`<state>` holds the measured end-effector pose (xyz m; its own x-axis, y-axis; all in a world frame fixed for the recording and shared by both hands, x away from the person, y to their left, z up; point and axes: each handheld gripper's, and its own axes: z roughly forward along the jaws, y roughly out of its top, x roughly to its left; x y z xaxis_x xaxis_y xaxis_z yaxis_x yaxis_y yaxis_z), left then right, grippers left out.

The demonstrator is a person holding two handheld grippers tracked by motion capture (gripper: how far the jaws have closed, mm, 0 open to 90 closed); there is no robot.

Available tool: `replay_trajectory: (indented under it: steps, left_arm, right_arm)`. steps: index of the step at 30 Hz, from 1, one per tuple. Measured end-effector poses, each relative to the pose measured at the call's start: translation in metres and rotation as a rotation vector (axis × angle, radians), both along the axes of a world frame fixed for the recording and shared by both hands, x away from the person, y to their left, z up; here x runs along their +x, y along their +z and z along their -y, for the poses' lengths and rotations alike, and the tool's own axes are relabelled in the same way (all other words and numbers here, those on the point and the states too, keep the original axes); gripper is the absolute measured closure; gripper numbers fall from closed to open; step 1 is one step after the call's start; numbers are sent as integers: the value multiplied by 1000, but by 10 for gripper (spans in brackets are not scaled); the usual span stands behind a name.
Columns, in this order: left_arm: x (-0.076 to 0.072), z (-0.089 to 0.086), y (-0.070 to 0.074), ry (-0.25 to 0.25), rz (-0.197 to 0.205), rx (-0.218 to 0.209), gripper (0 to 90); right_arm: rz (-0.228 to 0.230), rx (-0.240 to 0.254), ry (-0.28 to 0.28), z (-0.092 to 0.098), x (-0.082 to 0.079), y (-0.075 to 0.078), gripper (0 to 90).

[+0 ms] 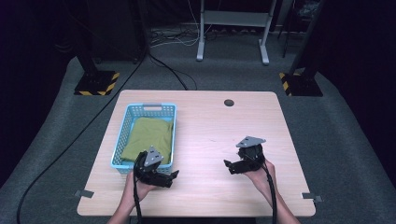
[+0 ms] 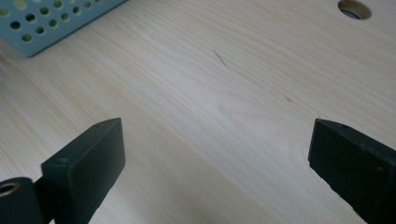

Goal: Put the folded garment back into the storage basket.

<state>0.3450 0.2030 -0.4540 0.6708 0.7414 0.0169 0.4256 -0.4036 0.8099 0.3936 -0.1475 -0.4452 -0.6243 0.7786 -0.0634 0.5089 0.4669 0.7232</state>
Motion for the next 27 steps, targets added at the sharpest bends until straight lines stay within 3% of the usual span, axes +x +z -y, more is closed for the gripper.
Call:
replay_trajectory:
  steps: [6,8,11,13,18,23,27]
  left_arm:
    - [-31,-10,-11,13,42,1,6]
    - [-44,-12,-16,35,90,62,7]
    - [-59,-16,-26,32,97,99,6]
    - [-64,-20,-36,33,81,116,6]
    - [-62,-31,-59,46,-7,134,1]
    - [-54,-37,-67,54,-22,104,1]
    - [-49,-39,-73,58,-38,95,1]
  right_arm:
    - [-9,11,-61,28,-21,-20,28]
    - [-8,9,-80,37,-29,-28,26]
    - [-14,13,-112,53,-40,-40,26]
    - [-13,4,-138,63,-48,-49,25]
    - [-14,24,-203,83,-61,-69,15]
    - [-32,12,-231,90,-64,-78,7]
    - [-4,3,-243,94,-64,-78,12]
